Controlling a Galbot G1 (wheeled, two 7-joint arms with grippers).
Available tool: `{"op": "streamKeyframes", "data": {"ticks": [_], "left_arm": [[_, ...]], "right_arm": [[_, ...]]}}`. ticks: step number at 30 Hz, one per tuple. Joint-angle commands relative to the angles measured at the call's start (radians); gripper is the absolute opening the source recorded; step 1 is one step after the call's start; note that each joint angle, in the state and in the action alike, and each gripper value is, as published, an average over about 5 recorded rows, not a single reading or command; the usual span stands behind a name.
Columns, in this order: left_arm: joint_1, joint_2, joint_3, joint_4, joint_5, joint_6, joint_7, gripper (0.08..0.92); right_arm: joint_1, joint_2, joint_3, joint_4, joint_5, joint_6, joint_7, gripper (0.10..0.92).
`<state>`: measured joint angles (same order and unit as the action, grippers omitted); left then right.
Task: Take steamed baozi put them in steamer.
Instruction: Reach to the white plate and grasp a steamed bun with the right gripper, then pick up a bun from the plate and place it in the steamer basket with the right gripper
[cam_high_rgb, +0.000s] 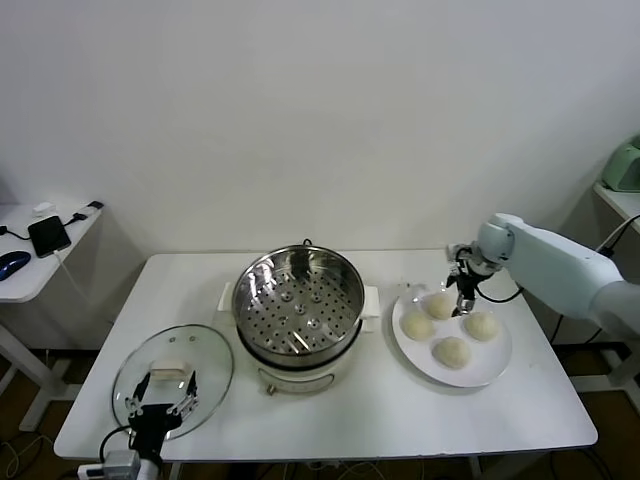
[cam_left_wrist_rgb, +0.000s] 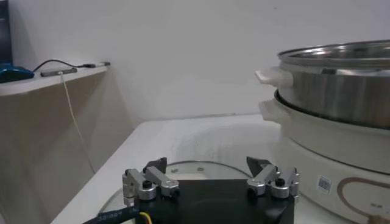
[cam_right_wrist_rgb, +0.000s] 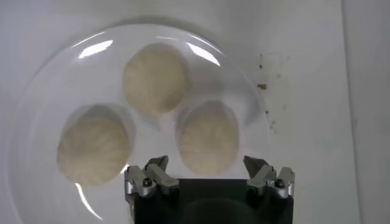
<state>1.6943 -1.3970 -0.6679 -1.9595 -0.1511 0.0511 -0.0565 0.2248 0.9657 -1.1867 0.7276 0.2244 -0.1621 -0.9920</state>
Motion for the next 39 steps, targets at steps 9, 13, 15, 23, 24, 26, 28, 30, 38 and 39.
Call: {"op": "streamKeyframes", "data": {"ticks": [9, 13, 15, 23, 24, 26, 28, 30, 38, 39], "left_arm": [[0.002, 0.0, 0.002, -0.004, 0.001, -0.001, -0.001, 0.823], [0.004, -0.001, 0.002, -0.006, 0.002, -0.001, -0.001, 0.823], [0.004, 0.0, 0.002, -0.006, 0.003, -0.002, -0.001, 0.823], [0.005, -0.003, 0.005, -0.011, 0.007, -0.006, -0.001, 0.823], [0.006, -0.003, 0.005, -0.014, 0.007, -0.006, -0.001, 0.823], [0.007, -0.005, 0.005, -0.019, 0.008, -0.005, 0.0, 0.823], [0.009, -0.004, 0.005, -0.025, 0.009, -0.006, 0.0, 0.823], [0.011, -0.004, 0.006, -0.031, 0.011, -0.006, 0.0, 0.823], [0.022, -0.008, 0.012, -0.061, 0.015, -0.003, 0.002, 0.823], [0.023, -0.009, 0.012, -0.063, 0.015, -0.003, 0.002, 0.823]], "right_arm": [[-0.08, 0.081, 0.087, -0.128, -0.055, 0.007, 0.031, 0.823], [-0.068, 0.066, 0.077, -0.105, -0.051, 0.008, 0.014, 0.814], [-0.059, 0.057, 0.075, -0.087, -0.044, 0.01, 0.009, 0.781], [0.007, 0.005, 0.04, 0.014, -0.025, 0.051, -0.012, 0.664], [0.029, -0.007, 0.026, 0.035, -0.025, 0.058, -0.015, 0.663], [0.086, -0.032, -0.013, 0.08, -0.022, 0.078, -0.024, 0.662], [0.167, -0.054, -0.071, 0.135, -0.006, 0.103, -0.034, 0.664], [0.28, -0.067, -0.139, 0.198, 0.04, 0.129, -0.047, 0.665], [0.73, 0.018, -0.362, 0.486, 0.309, 0.267, -0.062, 0.67], [0.768, 0.042, -0.376, 0.521, 0.33, 0.288, -0.062, 0.67]]}}
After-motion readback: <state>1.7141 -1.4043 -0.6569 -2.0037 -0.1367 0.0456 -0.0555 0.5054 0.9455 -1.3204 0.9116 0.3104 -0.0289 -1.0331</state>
